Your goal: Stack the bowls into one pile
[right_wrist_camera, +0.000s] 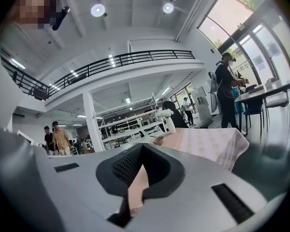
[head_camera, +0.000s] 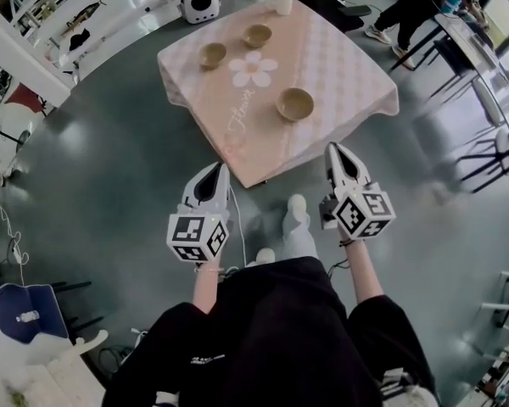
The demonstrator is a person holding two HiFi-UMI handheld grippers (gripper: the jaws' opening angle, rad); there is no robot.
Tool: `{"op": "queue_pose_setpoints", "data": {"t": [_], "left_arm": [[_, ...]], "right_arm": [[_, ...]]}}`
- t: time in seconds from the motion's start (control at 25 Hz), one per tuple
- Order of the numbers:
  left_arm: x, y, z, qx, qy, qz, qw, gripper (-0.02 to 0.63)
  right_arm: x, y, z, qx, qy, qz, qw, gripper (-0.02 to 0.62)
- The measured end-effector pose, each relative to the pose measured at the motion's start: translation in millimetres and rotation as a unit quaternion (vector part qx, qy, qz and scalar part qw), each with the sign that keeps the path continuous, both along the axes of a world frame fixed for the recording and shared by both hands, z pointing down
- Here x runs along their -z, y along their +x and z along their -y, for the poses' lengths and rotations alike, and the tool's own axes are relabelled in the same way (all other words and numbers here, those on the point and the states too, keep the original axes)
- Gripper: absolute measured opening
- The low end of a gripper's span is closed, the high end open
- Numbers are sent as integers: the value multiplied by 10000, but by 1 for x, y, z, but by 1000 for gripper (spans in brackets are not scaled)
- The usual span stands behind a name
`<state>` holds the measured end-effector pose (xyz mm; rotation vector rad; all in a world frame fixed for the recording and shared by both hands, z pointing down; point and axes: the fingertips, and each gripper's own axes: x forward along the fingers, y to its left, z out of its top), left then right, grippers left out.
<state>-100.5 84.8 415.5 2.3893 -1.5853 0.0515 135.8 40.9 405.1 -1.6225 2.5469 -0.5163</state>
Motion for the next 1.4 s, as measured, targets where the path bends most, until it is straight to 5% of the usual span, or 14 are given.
{"op": "queue_pose_setpoints", "data": {"t": [0.56, 1.04, 1.4], "left_arm": [[-51, 41, 108, 470, -769, -310, 9954, -3], [-95, 61, 164, 965, -1406, -502, 9841, -3], [-119, 61, 181, 1034, -1820, -628, 9758, -3]], "right_arm": [[-54, 11, 133, 894, -716, -93, 9934, -8], [-106, 8, 210, 1561, -1318, -690, 9765, -8], [-144, -18, 228, 1872, -1927, -670, 9609, 137]]}}
